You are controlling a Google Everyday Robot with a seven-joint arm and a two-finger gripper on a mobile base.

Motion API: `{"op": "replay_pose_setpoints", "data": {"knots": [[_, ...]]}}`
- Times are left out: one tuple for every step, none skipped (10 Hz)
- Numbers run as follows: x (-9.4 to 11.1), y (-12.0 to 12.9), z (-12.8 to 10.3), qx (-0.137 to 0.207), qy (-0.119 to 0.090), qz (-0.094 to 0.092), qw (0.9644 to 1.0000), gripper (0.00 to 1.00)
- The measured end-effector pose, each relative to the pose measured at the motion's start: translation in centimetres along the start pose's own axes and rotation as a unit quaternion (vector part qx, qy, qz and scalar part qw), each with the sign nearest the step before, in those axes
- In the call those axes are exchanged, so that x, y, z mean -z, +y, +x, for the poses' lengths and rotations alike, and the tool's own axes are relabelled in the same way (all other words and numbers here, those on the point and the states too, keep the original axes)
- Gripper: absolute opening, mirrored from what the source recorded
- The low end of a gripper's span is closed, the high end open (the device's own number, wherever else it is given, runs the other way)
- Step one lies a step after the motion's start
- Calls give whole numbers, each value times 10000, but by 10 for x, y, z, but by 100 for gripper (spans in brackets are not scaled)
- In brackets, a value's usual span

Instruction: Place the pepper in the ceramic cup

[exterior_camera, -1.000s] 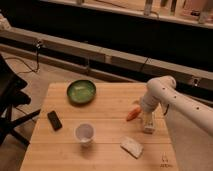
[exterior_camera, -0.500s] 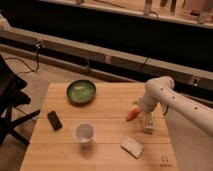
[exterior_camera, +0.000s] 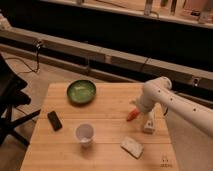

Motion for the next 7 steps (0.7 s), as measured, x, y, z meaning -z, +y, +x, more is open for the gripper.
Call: {"op": "replay_pose_setpoints", "data": {"knots": [[-5,-3,0,11,95,-2,10000,80],[-9,-6,2,23,181,-22,9998,80],[-16,-11,3,-3,209,-74,9998,80],[-20,-13,5,3,162,-133,9998,80],[-23,-14,11,-22,167,-213,9996,80],[-29,-19,17,-44,146,-298,9994,80],[-35,-20,21,-80,110,-386,9992,80]]}}
